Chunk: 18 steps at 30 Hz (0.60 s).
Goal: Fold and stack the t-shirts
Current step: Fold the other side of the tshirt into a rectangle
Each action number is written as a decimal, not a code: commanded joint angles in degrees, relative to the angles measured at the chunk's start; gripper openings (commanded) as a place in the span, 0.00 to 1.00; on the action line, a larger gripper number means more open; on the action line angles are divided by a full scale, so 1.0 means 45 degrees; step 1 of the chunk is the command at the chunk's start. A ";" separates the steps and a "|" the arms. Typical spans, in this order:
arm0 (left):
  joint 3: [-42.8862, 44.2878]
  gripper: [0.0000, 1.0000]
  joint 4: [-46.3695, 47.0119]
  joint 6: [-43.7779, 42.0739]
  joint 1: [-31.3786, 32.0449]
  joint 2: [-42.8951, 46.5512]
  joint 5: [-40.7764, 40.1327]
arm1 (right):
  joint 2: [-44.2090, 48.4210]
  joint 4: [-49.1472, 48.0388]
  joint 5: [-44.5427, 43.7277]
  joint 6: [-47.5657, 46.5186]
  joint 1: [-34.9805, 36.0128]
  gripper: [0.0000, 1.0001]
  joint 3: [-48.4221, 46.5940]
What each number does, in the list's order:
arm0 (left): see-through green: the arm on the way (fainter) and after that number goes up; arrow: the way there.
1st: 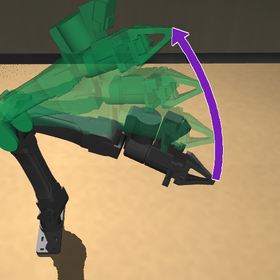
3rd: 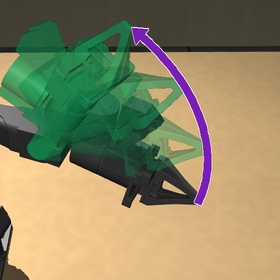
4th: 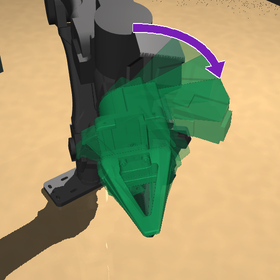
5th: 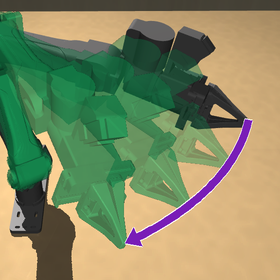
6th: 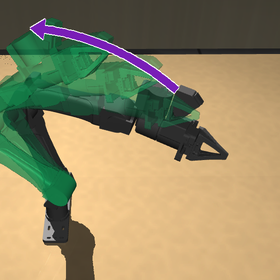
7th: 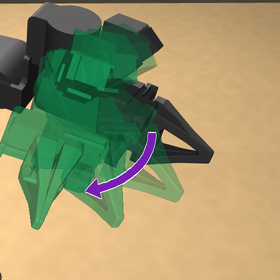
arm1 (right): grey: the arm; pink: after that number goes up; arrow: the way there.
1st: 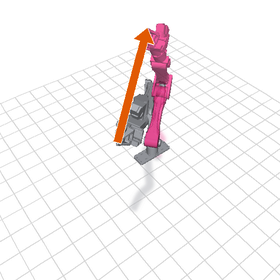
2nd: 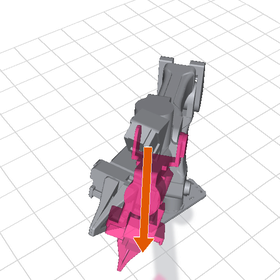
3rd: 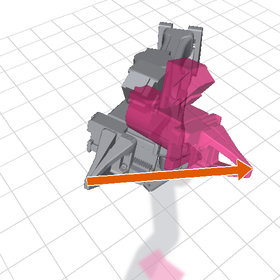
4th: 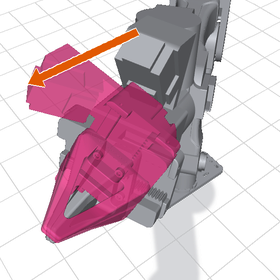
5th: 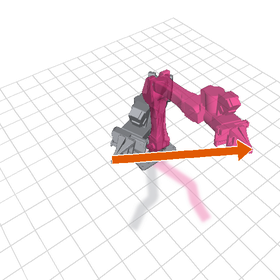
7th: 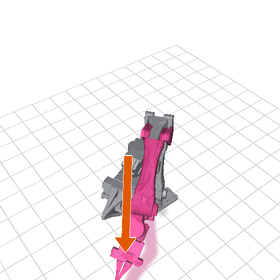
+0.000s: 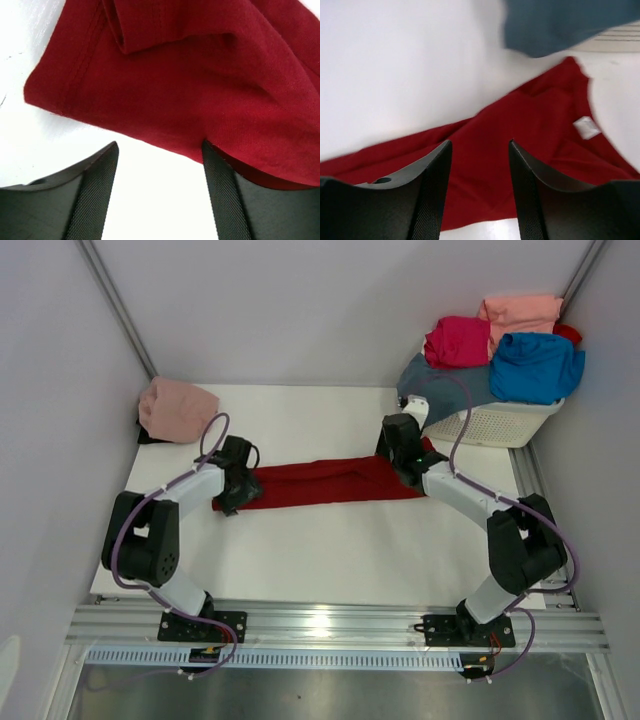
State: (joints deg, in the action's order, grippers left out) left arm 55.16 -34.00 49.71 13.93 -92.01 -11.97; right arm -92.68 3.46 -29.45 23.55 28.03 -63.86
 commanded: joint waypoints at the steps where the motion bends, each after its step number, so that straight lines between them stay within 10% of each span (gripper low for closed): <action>1: 0.0107 0.67 0.0210 0.0281 0.0243 0.0912 -0.0620 | -0.0301 -0.1101 0.1913 -0.0409 0.0703 0.53 -0.0009; 11: -0.2784 0.70 0.5343 -0.3680 0.0849 0.6245 -0.0530 | -0.2039 -0.3014 0.8552 0.0039 0.0938 0.58 -0.0302; 18: -0.1049 0.75 0.4920 -0.7177 0.0849 0.4004 -0.1402 | -0.3835 -0.3114 1.0607 0.0333 0.1699 0.56 -0.1648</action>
State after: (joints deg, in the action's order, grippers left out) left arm 46.89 -13.82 27.97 17.43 -68.75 -16.53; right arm -107.37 -7.90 11.35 24.36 33.30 -66.76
